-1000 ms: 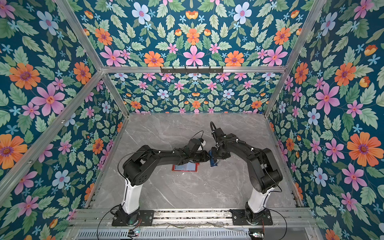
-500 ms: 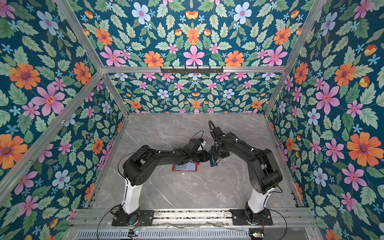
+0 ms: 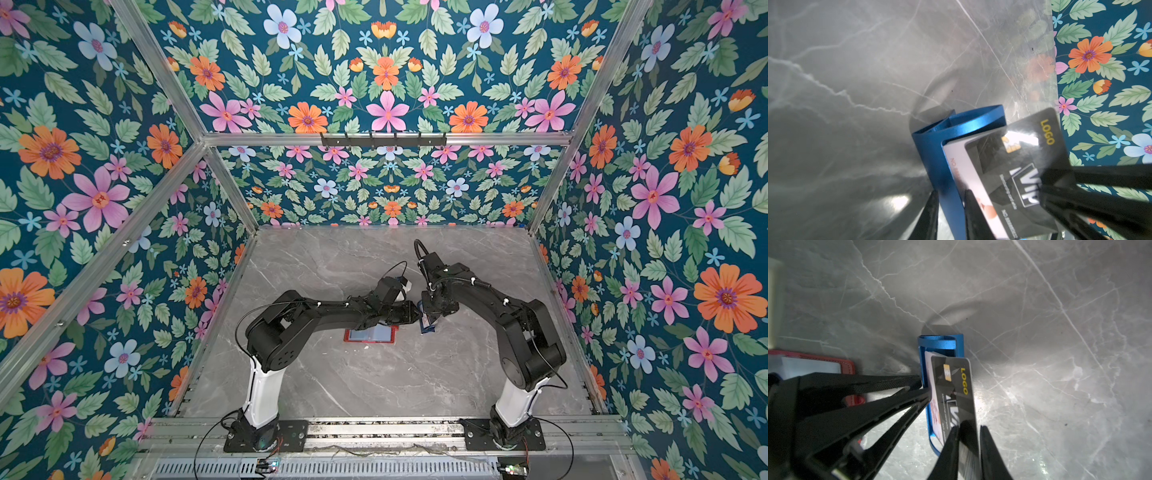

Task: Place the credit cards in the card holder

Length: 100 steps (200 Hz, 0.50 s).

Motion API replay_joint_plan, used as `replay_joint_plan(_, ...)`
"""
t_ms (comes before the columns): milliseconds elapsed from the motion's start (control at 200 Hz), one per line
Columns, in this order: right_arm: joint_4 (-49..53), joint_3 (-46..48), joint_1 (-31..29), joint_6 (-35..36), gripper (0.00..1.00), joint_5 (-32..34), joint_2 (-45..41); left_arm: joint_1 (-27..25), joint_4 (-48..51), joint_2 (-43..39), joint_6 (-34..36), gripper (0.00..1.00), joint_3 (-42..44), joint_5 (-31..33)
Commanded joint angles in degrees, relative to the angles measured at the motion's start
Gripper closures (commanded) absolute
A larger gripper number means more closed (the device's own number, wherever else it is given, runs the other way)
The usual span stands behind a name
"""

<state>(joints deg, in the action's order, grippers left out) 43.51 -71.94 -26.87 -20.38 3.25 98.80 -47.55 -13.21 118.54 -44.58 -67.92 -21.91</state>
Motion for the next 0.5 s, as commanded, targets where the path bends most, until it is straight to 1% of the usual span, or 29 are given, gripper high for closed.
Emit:
replay_joint_plan(0, 1.9, -0.6, -0.3, 0.5, 0.81, 2.2, -0.5, 0.1, 4.6, 0.2, 0.7, 0.76, 0.2, 1.3)
replay_joint_plan(90, 2.3, -0.7, -0.6, 0.5, 0.86, 2.2, -0.9, 0.1, 4.4, 0.2, 0.6, 0.76, 0.2, 1.0)
replay_joint_plan(255, 0.9, 0.3, -0.7, -0.1, 1.0, -0.7, -3.2, 0.1, 3.9, 0.3, 0.6, 0.74, -0.1, 0.2)
replay_joint_plan(310, -0.1, 0.9, -0.6, -0.5, 1.0, -1.9, -3.2, 0.1, 3.9, 0.2, 0.8, 0.72, -0.2, -0.1)
replay_joint_plan(335, -0.5, 1.2, -0.6, -0.6, 1.0, -2.3, -5.5, 0.1, 3.9, 0.1, 1.0, 0.71, -0.3, -0.3)
replay_joint_plan(495, -2.5, 2.8, -0.5, -1.5, 1.0, -5.0, -8.3, 0.1, 4.4, -1.5, 2.5, 0.65, -1.2, -1.0)
